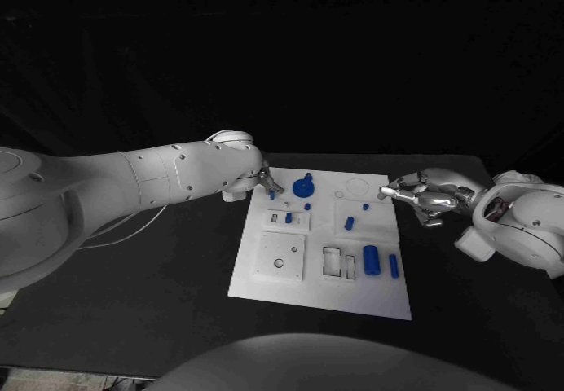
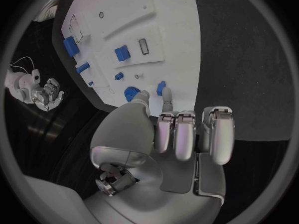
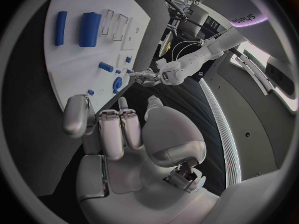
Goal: Assemble the parts on the task board
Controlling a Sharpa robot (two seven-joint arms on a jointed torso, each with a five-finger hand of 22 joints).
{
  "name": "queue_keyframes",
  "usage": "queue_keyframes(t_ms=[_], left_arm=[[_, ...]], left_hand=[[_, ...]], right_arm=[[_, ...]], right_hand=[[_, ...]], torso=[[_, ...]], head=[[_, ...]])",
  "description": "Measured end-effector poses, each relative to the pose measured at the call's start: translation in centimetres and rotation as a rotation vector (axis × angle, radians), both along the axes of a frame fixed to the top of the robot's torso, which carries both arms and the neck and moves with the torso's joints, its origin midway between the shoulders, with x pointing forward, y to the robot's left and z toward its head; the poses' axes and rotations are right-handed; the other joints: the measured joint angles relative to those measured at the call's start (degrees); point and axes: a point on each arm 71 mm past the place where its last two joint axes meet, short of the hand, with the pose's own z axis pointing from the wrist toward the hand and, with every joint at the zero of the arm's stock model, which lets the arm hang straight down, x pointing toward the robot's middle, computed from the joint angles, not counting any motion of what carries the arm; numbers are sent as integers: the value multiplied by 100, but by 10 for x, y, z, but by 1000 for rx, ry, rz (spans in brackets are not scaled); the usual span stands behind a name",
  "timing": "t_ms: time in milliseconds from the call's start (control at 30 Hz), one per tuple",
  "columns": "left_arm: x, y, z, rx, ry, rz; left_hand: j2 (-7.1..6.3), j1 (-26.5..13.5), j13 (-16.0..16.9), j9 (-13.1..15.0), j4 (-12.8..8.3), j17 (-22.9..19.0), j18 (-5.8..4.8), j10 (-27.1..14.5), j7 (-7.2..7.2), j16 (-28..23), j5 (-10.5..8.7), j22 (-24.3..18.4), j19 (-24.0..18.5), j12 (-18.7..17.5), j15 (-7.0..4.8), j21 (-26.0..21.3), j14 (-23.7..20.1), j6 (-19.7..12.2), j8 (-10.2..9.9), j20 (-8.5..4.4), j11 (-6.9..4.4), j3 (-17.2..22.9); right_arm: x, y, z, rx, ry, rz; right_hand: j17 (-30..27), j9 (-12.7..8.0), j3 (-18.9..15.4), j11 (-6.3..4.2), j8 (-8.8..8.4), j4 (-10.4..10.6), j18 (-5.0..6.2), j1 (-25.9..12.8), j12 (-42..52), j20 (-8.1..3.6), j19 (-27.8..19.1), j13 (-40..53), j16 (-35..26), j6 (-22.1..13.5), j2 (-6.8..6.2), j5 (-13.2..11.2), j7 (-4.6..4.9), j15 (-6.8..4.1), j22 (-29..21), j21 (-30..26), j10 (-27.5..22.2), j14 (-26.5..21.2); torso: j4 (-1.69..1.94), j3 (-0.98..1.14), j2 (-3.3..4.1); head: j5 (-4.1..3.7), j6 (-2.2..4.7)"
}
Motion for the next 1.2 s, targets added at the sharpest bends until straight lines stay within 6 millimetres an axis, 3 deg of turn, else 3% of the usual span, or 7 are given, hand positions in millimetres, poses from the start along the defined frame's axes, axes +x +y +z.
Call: queue_keyframes(t_ms=[333,567,600,667,767,1033,1200], left_arm=[[-2,2,-6,2,10,1],[-2,2,-7,-6,4,-2],[-2,2,-7,-9,1,-3],[-1,1,-6,-15,-4,-4],[-1,1,-6,-28,-13,-8],[-1,-2,-6,-67,-32,-20],[-1,-2,-6,-86,-31,-24]], left_hand=[[73,117,0,13,25,0,1,0,20,0,229,0,0,0,0,0,0,-21,0,0,0,87],[200,243,1,51,27,0,1,-1,6,0,669,0,0,0,-20,0,-21,-34,35,0,-41,309],[228,272,1,60,28,0,1,-1,-1,0,657,0,-12,0,-21,0,-21,-41,35,-13,-41,362],[269,403,10,87,27,0,1,-3,-1,0,362,0,1,0,-50,0,-16,-41,70,-42,-43,601],[262,528,18,124,19,0,1,-17,-34,0,187,-1,0,1,-62,0,-19,-9,119,-42,-85,906],[-93,858,1,317,-24,4,1,14,-64,0,150,-1,0,1,-104,-23,-18,24,323,-83,-116,2243],[-409,869,0,376,-152,4,1,39,-64,0,148,-1,0,0,-104,-32,-18,41,374,-83,-143,2610]], right_arm=[[0,-1,0,-1,2,0],[0,-1,0,-2,4,0],[0,-1,0,-2,4,0],[0,-1,0,-2,4,0],[0,-1,0,-2,4,0],[0,-1,0,-4,6,-1],[0,-1,-1,-6,7,-2]], right_hand=[[0,-6,0,0,0,0,0,0,4,0,0,-6,0,0,0,33,0,0,4,-21,0,0],[4,-12,0,0,0,0,0,16,-17,0,0,1,0,0,16,140,0,0,4,-21,0,0],[4,-13,0,1,0,0,0,17,-17,0,0,1,0,0,17,164,0,0,4,-21,0,0],[4,-12,0,5,0,0,0,32,-17,0,0,2,0,16,32,167,-16,0,4,-21,5,0],[4,-18,0,6,0,0,0,38,-17,0,0,2,0,16,38,211,-17,0,4,-21,5,0],[3,-24,17,16,0,-17,0,91,-15,-22,-22,-1,0,16,47,322,-17,1,3,-48,-5,0],[3,-30,17,-2,0,-17,-1,100,-19,1,-44,-6,0,16,52,354,-17,22,2,-70,-24,-22]], torso=[[-2,0,1],[-1,0,2],[-1,0,2],[-1,1,2],[1,2,1],[2,2,-4],[2,4,-4]], head=[[-16,0],[-20,0],[-20,0],[-20,0],[-18,0],[-10,0],[-6,0]])
